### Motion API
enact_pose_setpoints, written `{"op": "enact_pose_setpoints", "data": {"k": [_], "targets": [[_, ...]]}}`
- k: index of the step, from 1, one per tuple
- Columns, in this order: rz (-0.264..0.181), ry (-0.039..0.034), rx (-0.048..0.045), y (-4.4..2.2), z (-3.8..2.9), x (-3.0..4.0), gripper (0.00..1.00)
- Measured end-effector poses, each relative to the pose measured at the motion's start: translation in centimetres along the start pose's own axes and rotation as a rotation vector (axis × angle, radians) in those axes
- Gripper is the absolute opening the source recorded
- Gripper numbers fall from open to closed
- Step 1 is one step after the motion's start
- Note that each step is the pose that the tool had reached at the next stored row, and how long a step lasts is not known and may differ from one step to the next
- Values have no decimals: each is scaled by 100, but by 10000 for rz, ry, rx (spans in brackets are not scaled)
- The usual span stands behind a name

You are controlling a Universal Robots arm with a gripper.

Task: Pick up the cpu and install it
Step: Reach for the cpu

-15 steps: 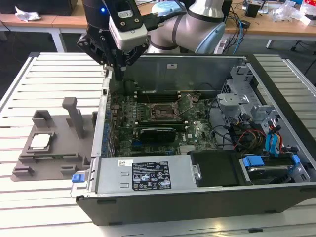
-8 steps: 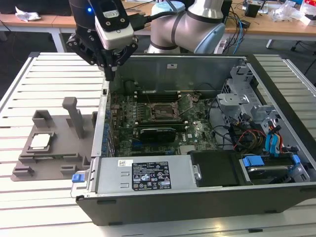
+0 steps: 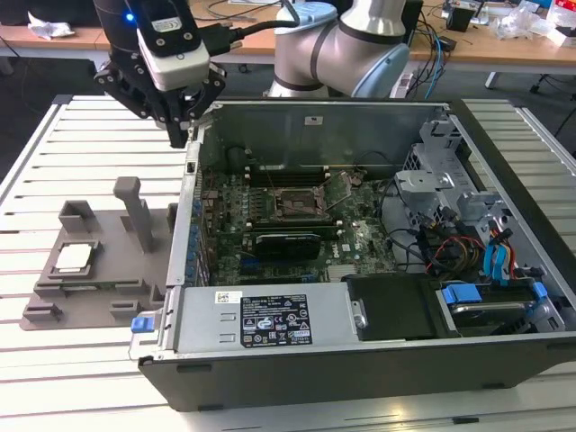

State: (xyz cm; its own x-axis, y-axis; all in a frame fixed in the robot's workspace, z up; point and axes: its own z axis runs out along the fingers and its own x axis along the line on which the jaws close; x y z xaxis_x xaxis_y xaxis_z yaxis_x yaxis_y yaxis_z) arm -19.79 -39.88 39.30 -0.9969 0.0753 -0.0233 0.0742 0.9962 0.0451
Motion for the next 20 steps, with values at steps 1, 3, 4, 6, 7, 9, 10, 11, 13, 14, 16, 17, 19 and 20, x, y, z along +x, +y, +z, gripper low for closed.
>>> {"op": "enact_pose_setpoints", "data": {"k": [1,3,4,6,7,9,10,11,13,14,16,17,19,20], "targets": [[0,-1,0,-3,-1,35,11],[0,-1,-1,-7,-2,89,11],[-1,-1,0,-8,-3,111,11],[1,-1,0,-12,-4,161,11],[0,-1,-1,-15,-5,199,11],[0,0,0,-19,-7,258,11],[0,0,0,-22,-8,291,11],[0,-1,0,-24,-8,317,11],[0,0,0,-26,-9,353,11],[0,0,-1,-28,-10,372,11],[0,-1,0,-30,-10,400,11],[0,-1,0,-31,-11,414,11],[-1,0,0,-33,-12,449,11],[-1,0,0,-36,-12,477,11]]}}
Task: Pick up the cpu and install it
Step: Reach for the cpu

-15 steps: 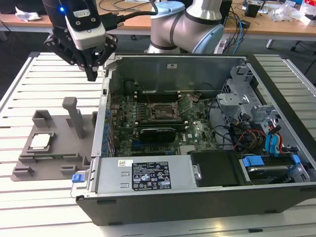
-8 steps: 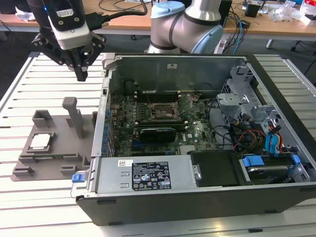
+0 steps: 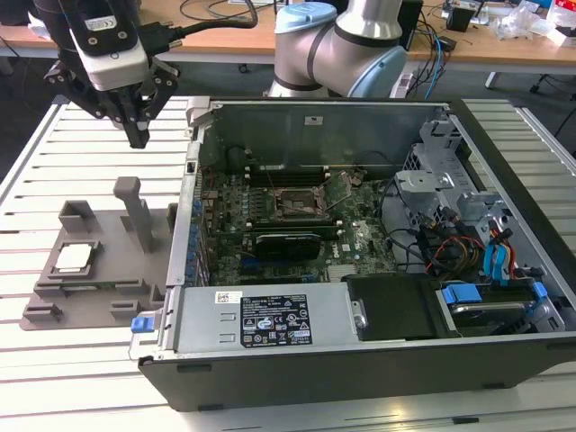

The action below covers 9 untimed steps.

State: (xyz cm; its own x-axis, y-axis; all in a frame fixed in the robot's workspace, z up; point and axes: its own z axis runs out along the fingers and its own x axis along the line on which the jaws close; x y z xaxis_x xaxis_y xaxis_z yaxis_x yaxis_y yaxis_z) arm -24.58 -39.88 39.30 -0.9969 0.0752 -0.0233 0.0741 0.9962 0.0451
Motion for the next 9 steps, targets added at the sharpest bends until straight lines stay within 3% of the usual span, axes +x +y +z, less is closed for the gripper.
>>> {"op": "enact_pose_setpoints", "data": {"k": [4,7,9], "targets": [[1,0,0,-7,-3,102,11],[1,0,0,-16,-6,226,11],[1,0,0,-18,-6,257,11]]}}
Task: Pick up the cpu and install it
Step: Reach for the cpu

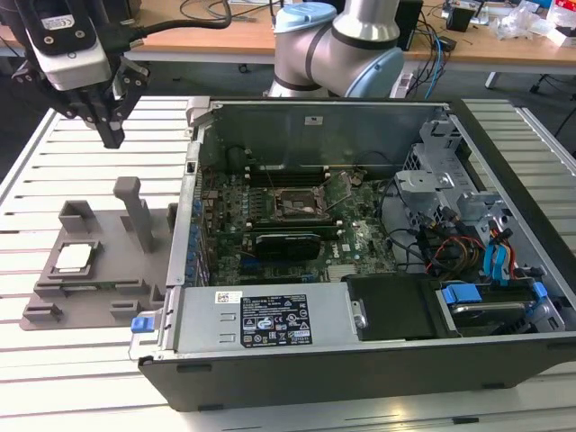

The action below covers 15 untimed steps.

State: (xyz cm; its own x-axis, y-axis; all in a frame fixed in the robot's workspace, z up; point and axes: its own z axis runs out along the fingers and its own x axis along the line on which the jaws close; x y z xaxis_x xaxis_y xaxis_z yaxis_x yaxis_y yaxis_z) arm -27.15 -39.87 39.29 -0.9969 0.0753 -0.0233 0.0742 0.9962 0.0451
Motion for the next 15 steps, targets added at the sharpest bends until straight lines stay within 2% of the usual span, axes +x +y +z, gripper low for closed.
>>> {"op": "enact_pose_setpoints", "data": {"k": [6,8,15], "targets": [[0,0,0,-14,-4,183,11],[-1,0,0,-16,-5,217,11],[0,0,1,-36,-9,481,11]]}}
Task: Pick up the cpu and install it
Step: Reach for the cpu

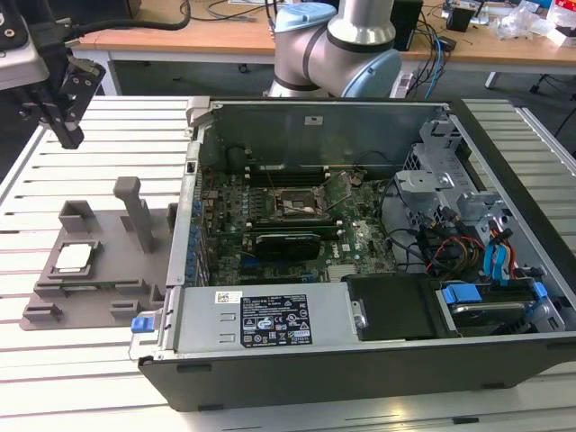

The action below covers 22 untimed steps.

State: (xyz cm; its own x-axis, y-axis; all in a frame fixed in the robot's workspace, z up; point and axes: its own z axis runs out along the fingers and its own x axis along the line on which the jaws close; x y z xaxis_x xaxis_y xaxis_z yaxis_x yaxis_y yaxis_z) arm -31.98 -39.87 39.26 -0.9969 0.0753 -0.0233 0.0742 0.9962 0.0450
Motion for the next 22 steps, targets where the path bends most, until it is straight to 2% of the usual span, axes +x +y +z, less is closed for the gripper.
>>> {"op": "enact_pose_setpoints", "data": {"k": [3,9,15,19,22], "targets": [[1,0,0,-4,-1,60,11],[0,0,0,-19,-4,251,11],[1,0,0,-28,-6,383,11],[0,0,0,-40,-9,535,11],[1,0,0,-46,-11,614,11]]}}
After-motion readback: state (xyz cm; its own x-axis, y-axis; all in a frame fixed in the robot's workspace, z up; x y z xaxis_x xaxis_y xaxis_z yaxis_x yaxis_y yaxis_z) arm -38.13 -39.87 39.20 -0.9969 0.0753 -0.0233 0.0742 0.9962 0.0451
